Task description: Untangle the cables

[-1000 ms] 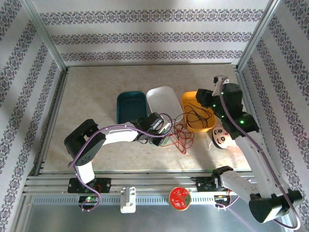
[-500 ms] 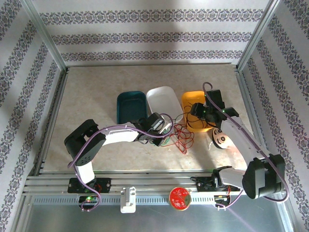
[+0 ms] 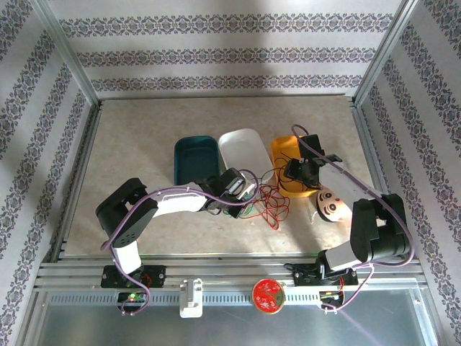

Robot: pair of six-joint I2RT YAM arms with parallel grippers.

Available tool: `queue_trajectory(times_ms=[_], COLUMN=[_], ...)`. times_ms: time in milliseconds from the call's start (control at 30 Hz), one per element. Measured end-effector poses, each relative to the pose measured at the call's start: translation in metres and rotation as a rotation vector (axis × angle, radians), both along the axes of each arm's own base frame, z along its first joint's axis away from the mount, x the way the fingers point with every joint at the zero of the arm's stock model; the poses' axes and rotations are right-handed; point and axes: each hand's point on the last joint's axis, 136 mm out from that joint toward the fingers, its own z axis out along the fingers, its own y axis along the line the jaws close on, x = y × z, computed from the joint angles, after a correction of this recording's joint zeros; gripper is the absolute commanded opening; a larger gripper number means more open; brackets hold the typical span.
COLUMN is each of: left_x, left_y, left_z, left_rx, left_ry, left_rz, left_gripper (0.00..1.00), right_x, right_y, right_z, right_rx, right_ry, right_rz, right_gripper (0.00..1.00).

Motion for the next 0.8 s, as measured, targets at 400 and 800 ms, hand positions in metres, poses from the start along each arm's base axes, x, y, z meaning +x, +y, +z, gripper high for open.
queue_trajectory(times_ms=[400, 800], left_x=[0.001, 0.001], left_y=[0.001, 0.001], left_z=[0.000, 0.000], left_rx=[0.005, 0.007], left_ry=[-0.005, -0.006], left_rz=[0.004, 0.006], left_gripper=[0.00, 0.00], right_x=[0.004, 0.005], right_y=[-0.002, -0.002], right_z=[-0.014, 0.025], right_rx=[-0.033, -0.020], right_ry=[0.018, -0.090], right_rz=[0.030, 0.027], right_gripper=[0.05, 0.00])
